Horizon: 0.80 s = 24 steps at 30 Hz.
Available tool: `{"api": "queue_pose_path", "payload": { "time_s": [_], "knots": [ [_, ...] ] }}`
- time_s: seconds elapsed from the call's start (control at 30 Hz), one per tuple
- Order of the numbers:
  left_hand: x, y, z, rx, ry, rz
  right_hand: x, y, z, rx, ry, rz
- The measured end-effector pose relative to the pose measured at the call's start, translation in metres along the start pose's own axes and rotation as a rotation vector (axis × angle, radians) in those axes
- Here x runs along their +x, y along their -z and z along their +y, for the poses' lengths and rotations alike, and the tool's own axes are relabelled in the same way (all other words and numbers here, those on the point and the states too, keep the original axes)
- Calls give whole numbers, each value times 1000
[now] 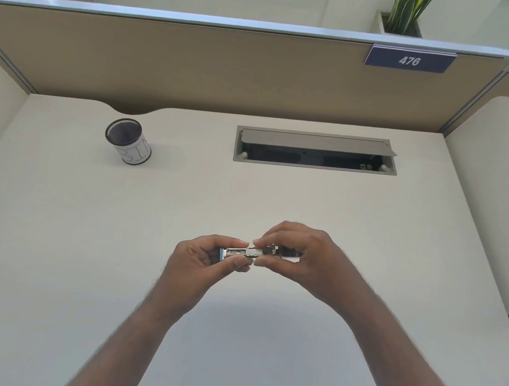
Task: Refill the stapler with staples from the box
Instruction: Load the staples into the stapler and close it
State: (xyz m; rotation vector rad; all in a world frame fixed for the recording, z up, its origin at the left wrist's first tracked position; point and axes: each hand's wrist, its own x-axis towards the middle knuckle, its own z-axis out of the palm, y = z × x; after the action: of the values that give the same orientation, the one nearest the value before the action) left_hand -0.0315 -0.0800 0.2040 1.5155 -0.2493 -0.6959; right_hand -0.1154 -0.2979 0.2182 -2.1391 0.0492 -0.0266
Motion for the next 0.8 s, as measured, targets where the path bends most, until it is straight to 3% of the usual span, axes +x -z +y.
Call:
{"api": "queue_pose_path", "payload": {
  "time_s": [0.23, 0.5, 0.6, 0.7, 0.8],
  "knots": [
    [6, -1, -1, -140, -20, -14, 0, 20, -22, -84, -5, 37],
    [11, -11, -10, -504, 69, -109, 7, 32, -60, -637, 318, 162],
    [11, -14, -12, -615, 86, -134, 14, 31, -75, -764, 401, 124],
    [12, -15, -11, -657, 97, -121, 20, 31, -84, -825, 414, 68],
    [12, -10, -11, -650, 77, -116, 23, 29, -87, -779, 431, 113]
  ]
}}
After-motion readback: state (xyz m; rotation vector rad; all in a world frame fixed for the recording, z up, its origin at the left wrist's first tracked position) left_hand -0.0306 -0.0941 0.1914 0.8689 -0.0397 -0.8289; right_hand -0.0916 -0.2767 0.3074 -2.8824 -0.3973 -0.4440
